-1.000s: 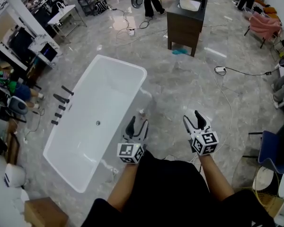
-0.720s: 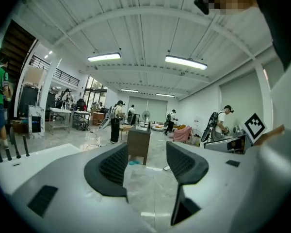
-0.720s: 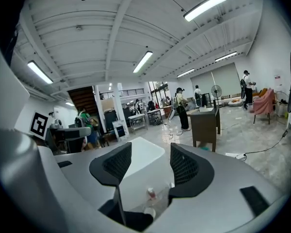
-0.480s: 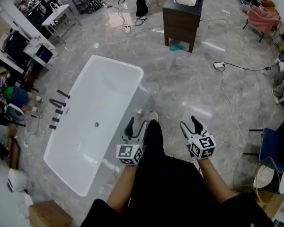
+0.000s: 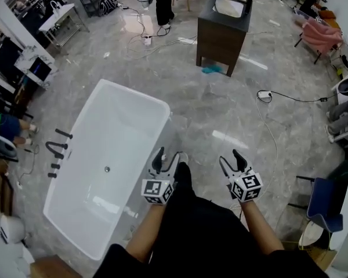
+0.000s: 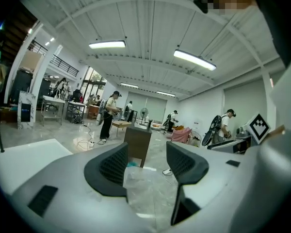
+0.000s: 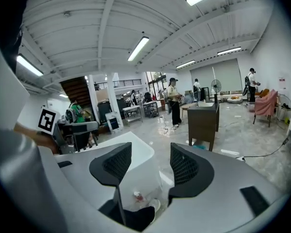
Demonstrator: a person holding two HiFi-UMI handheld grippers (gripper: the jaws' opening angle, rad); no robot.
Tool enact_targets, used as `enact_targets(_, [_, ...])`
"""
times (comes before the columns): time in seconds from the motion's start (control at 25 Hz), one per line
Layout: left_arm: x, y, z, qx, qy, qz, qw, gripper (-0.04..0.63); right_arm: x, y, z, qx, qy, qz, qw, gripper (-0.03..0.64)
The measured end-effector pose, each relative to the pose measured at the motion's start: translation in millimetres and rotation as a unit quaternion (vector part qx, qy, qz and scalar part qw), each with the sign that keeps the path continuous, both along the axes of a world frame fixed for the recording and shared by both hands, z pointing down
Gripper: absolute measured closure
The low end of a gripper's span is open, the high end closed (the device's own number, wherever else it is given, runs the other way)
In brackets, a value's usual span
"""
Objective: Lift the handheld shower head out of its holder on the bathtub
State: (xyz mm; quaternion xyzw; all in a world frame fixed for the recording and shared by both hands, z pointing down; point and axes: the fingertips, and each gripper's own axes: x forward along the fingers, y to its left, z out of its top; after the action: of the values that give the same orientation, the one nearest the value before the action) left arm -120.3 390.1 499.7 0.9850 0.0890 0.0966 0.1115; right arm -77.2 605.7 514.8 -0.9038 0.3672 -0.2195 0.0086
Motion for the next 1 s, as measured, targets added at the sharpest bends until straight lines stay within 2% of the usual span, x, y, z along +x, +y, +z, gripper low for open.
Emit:
enact_targets(0.28, [128,-65,-18,0.019,0.002,0.004,0.9998,0.365,125,-69,-15,0.002,-0.009,-0.010,1.000,0.397])
enact_targets(0.48, [191,-117,-30,0.028,0.007,-0.008,0.9996,0.365,203,-125,-21,-0.008,-0.004,-0.030,1.000,0.397])
enact_targets(0.8, [236,-200,-23,0.015,-0.007,-0.041,0.9990,0.364,284,-236,-36,-0.010,0.011,-0.087,0.996,0.397])
enact_targets(1.0, [251,-245,-14,0.004,-0.006,-0.063,0.9980,0.362,306,-281,-36,-0.019,0.009,-0.108,0.994,0.397])
